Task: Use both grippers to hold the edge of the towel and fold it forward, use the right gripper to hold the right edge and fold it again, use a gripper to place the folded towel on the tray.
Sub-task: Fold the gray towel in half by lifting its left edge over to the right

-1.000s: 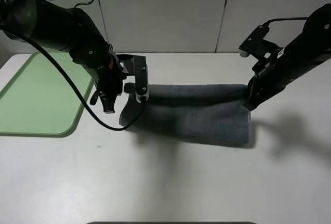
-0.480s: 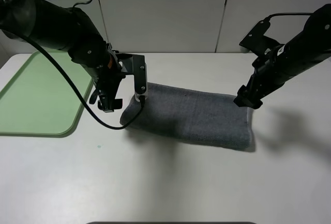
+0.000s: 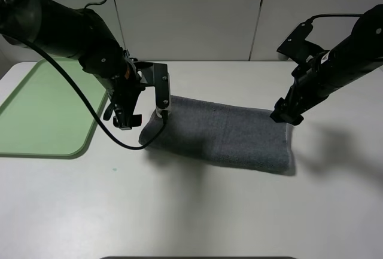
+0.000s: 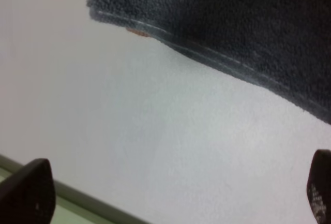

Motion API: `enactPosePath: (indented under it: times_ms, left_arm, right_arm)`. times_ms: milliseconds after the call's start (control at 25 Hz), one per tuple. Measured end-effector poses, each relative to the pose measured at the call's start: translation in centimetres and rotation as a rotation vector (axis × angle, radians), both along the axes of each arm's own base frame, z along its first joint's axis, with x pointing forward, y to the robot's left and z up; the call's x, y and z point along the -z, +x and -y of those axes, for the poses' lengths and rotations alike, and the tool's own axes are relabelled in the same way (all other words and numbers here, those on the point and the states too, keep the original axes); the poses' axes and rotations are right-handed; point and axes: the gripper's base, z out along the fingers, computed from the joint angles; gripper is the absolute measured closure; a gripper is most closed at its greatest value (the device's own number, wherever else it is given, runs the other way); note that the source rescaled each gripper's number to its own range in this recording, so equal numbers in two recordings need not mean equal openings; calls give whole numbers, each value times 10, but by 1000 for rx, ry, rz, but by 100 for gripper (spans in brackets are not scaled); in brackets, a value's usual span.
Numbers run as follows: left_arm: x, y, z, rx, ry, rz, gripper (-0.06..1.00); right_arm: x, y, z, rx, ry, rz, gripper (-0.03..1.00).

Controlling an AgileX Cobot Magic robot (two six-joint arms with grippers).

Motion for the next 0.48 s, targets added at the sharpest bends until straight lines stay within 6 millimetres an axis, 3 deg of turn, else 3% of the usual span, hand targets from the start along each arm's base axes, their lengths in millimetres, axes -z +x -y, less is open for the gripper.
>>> enactPosePath:
  times_ms: [480]
  left_arm:
    - [0,-1,-1,-72,-35,-16,-2]
  right_arm:
    - [0,0,0,20,11,-4,-3]
